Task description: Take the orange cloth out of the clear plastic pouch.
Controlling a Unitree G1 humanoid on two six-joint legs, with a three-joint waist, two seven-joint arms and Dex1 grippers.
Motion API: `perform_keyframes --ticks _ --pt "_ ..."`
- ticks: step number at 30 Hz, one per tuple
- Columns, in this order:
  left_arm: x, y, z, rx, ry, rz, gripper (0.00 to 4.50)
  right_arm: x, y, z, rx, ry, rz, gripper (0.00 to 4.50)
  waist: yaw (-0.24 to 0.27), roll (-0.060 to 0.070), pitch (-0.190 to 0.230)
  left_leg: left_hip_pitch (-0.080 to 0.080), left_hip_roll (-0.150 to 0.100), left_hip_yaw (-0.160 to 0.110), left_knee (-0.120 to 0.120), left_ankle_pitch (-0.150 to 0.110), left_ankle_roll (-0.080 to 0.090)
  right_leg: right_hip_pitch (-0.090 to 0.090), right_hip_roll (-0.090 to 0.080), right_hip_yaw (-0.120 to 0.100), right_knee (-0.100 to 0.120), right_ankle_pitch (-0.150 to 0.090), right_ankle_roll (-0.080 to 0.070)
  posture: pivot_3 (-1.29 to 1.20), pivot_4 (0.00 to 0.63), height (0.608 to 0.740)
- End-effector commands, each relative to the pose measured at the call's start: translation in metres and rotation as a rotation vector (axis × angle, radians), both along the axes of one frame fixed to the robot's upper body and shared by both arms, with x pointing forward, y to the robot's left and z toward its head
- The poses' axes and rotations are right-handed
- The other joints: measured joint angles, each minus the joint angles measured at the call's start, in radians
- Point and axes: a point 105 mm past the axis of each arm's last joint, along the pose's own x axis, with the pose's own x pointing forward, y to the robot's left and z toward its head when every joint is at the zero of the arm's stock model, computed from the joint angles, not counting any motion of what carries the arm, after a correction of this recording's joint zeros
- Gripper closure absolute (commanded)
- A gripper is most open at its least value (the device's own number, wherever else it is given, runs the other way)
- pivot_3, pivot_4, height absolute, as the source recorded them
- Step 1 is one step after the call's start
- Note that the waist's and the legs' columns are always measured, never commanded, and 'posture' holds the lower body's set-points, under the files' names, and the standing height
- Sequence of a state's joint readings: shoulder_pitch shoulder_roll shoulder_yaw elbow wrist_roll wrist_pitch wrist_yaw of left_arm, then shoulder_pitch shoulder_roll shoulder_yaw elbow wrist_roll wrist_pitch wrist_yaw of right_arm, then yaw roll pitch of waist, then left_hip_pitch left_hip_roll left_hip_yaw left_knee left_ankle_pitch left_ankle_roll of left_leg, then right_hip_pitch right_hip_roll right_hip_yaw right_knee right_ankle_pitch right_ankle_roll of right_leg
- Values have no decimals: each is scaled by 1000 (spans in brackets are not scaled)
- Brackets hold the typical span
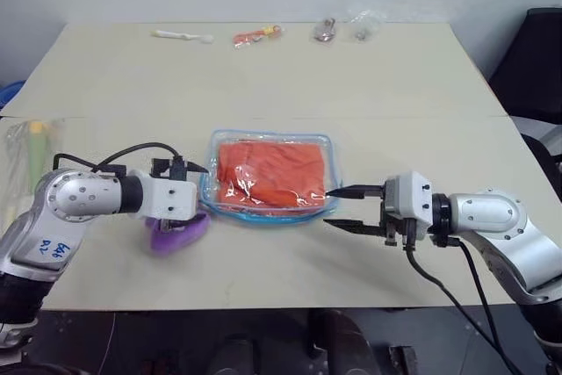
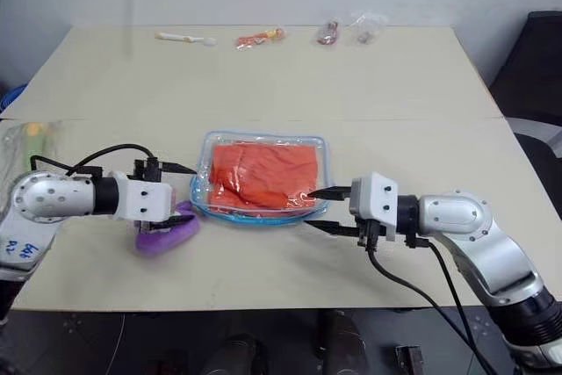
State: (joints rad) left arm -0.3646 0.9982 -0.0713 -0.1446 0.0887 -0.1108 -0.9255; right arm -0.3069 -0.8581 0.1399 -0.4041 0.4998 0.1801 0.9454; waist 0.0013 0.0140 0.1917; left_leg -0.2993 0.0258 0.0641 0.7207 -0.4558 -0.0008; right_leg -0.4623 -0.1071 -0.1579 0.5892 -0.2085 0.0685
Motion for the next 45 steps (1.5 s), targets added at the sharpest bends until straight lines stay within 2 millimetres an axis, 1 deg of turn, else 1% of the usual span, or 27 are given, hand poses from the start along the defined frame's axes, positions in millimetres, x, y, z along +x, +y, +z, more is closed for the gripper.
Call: perform_keyframes --ticks 1,9,13,14,16,18,21,22,23,24,27,29,31,35,37,41,45 --pt "5 -6 7 -33 -47 -13 0 -3 3 10 10 -56 -2 2212 0 0 0 0 0 0 0 0 0 0 0 0 0 0 0 0 150 740" --pt "5 -10 1 -53 -32 -16 0 -2 3 11 1 -69 -11 2212 0 0 0 1 0 0 1 0 0 0 0 0 0 0 0 0 150 740" --pt "2 -14 -1 -82 -31 -34 886 -1 3 12 -8 -77 -9 2234 0 0 0 1 0 0 1 0 0 0 0 0 0 0 0 0 150 740" --pt "1 -16 1 -93 -35 -38 1261 -1 2 11 -9 -79 -11 2234 0 0 0 1 0 0 1 0 0 0 0 0 0 0 0 0 150 740" --pt "0 -17 3 -114 -31 -38 1788 0 2 11 -11 -80 -13 2234 0 0 0 1 0 0 1 0 0 0 0 0 0 0 0 0 150 740" --pt "-3 -17 3 -120 -24 -43 2412 0 2 10 -12 -81 -15 2234 0 0 0 1 0 0 1 0 0 0 0 0 0 0 0 0 150 740" --pt "-10 -19 1 -135 1 -50 3363 1 2 8 -16 -85 -21 2234 0 0 0 1 0 0 1 0 0 0 0 0 1 0 0 0 150 740" --pt "-13 -20 0 -141 15 -54 3594 1 2 7 -17 -86 -23 2234 -1 0 0 1 0 0 1 0 0 0 0 0 1 0 0 0 150 740" --pt "-15 -20 1 -154 27 -58 3974 2 1 7 -18 -86 -25 2234 -1 0 0 1 0 0 1 0 0 0 0 0 0 0 0 0 150 740" --pt "-18 -21 2 -169 34 -60 4256 2 1 6 -20 -86 -28 2234 0 0 0 1 0 0 1 0 0 0 0 0 1 0 0 0 150 740" --pt "-27 -27 8 -217 63 -91 4256 2 1 1 -31 -90 -31 2234 0 0 0 1 0 0 1 0 0 0 0 0 1 0 0 0 150 740" --pt "-29 -32 13 -266 78 -93 4309 2 2 0 -29 -101 -26 2594 1 0 0 1 0 0 1 0 0 0 0 0 1 0 0 0 150 740" --pt "-27 -37 17 -304 79 -83 4309 1 4 -1 -29 -119 -21 3138 1 0 0 1 0 0 1 0 0 0 0 0 1 0 0 0 150 740" --pt "-23 -42 18 -332 81 -70 4309 -1 8 -7 -51 -144 -10 4470 -1 0 0 1 0 0 1 0 0 1 0 0 1 0 0 0 150 740" --pt "-22 -43 17 -332 81 -68 4309 0 9 -12 -62 -152 -20 4470 0 -1 0 1 0 0 1 0 0 1 0 0 1 0 0 0 150 740" --pt "-20 -47 17 -345 88 -72 4309 10 11 -28 -136 -202 -52 4470 -2 -1 0 1 0 0 1 0 0 1 0 1 1 0 0 0 150 740" --pt "-18 -50 19 -357 88 -73 4309 16 16 -38 -157 -244 -55 4470 -2 -1 0 1 0 0 2 0 0 1 0 0 1 0 0 0 150 740"
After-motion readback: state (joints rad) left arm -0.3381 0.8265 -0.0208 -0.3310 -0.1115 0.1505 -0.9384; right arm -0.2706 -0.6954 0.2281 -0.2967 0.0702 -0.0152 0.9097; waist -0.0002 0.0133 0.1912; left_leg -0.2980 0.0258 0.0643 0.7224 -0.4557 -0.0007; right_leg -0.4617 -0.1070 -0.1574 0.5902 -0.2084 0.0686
